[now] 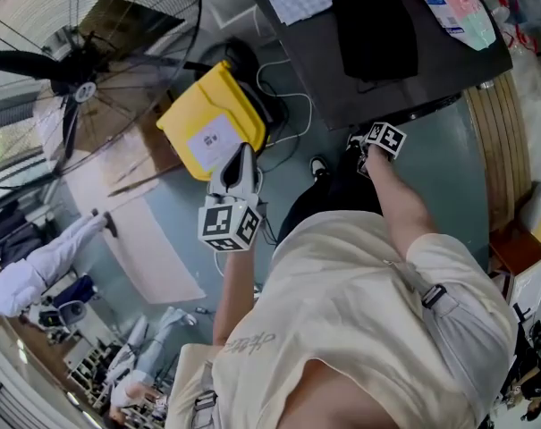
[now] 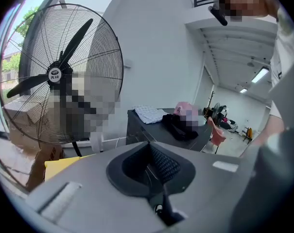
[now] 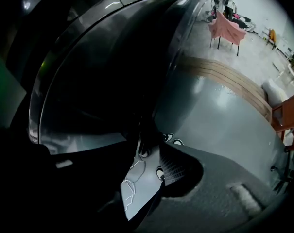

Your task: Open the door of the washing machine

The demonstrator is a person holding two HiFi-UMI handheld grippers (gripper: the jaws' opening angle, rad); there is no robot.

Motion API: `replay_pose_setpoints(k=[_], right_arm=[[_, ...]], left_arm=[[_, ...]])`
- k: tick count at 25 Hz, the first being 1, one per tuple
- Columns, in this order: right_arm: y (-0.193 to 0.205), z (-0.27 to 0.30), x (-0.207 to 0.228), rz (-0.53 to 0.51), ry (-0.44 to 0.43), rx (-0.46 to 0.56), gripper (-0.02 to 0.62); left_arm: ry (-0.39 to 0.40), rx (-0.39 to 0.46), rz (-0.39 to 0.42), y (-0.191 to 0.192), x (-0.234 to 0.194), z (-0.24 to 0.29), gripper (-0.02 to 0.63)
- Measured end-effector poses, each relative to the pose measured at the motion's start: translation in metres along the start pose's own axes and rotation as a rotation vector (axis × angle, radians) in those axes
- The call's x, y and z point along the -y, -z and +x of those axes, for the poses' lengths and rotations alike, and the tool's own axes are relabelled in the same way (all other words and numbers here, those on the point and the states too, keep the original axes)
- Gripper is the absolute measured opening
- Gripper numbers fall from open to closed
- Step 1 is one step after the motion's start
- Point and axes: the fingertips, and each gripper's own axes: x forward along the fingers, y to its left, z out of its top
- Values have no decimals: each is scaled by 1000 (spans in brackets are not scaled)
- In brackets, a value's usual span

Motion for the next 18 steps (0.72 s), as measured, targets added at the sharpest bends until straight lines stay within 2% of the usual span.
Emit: replay_pose_setpoints(k=[7, 14, 18], right_arm=[[4, -2, 6, -35, -10, 13, 169], [21, -11, 33, -65, 42, 37, 155], [35, -22, 54, -95, 76, 44, 144]], left_arm=[[15, -5, 12, 7, -2, -8, 17], [46, -6, 27, 16, -6, -18, 17], [91, -18, 39, 26, -4, -22, 17]])
